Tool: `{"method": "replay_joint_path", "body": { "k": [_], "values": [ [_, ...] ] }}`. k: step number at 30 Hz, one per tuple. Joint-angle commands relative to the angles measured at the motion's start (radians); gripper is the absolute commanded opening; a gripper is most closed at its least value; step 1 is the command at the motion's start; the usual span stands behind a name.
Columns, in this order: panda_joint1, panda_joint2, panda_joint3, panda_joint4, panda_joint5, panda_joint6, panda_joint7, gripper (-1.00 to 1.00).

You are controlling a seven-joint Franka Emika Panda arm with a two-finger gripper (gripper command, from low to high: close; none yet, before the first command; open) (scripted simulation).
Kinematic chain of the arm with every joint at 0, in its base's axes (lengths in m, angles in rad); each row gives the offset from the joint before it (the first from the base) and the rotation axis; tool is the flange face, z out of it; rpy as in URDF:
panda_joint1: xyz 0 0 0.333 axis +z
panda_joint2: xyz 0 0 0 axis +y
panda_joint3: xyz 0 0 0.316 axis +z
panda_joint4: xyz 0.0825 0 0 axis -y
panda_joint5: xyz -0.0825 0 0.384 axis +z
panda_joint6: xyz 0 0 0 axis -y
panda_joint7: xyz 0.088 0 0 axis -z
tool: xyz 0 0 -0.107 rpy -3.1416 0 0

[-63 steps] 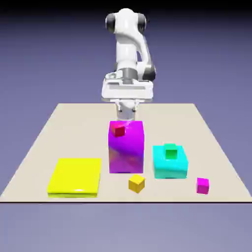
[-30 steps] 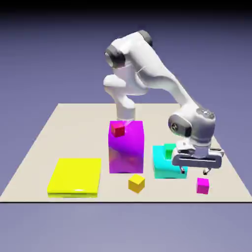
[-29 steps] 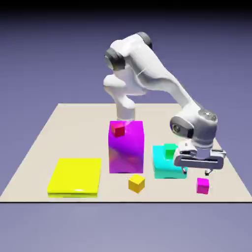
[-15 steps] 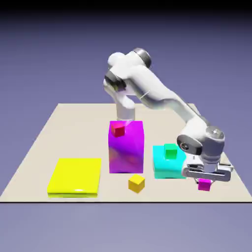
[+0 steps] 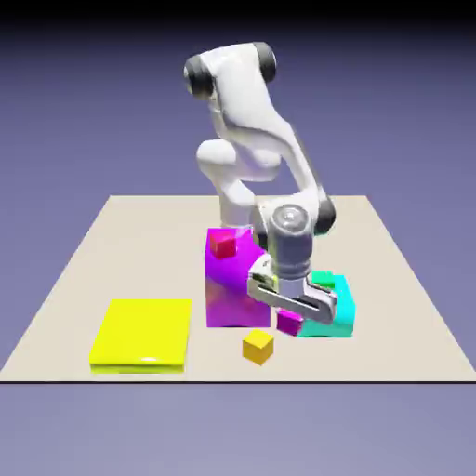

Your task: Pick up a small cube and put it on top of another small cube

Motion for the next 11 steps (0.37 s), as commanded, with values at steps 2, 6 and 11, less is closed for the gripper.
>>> {"method": "replay_joint_path", "body": {
  "k": [2,6,11],
  "values": [
    [-0.015,-0.053,-0.034,-0.040,0.055,0.013,-0.036,-1.00],
    [0.024,0.056,-0.074,-0.054,-0.002,0.130,0.002,-1.00],
    [0.031,0.076,-0.081,-0.056,-0.013,0.152,0.009,1.00]
  ]
}}
